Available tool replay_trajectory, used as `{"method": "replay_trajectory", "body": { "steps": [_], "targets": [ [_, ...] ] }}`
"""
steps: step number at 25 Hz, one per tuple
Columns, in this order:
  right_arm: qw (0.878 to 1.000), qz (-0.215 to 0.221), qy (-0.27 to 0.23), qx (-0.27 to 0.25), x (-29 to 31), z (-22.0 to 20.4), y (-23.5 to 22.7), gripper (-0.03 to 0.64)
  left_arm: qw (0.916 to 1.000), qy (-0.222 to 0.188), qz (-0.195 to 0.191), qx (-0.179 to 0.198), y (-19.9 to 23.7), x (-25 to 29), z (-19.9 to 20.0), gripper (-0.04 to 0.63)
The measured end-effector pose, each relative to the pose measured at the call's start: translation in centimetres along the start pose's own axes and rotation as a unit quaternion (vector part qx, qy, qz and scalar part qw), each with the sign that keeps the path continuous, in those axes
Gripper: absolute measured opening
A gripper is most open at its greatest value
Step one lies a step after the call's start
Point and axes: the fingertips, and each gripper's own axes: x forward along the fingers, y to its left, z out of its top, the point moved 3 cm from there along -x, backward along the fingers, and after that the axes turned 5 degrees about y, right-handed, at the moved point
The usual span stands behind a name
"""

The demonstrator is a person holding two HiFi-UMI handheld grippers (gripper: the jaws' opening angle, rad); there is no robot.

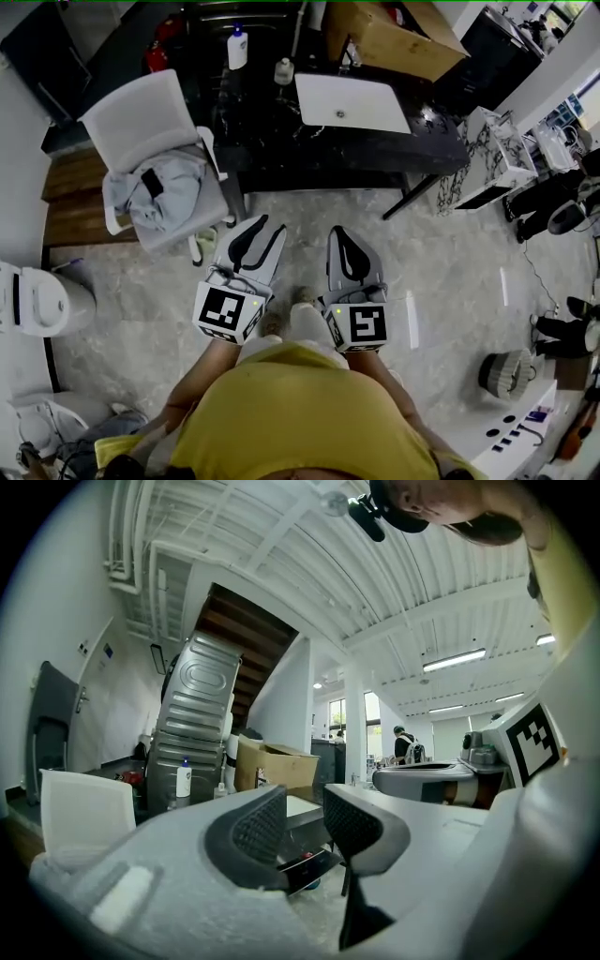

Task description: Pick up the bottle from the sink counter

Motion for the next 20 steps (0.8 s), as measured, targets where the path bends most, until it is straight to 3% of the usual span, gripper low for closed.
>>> {"method": "replay_trajectory", "body": {
  "steps": [11, 20],
  "targets": [
    [1.000, 0.011, -0.028, -0.002, 6.4, 0.5, -2.0, 0.002, 0.9997, -0.014, 0.018, 0.006, 4.1, 4.7, 0.2, 0.144],
    [0.999, 0.040, -0.029, -0.019, 17.0, -1.1, -7.2, 0.002, 0.9989, -0.012, 0.044, 0.006, 9.8, 13.6, 0.2, 0.169]
  ]
}}
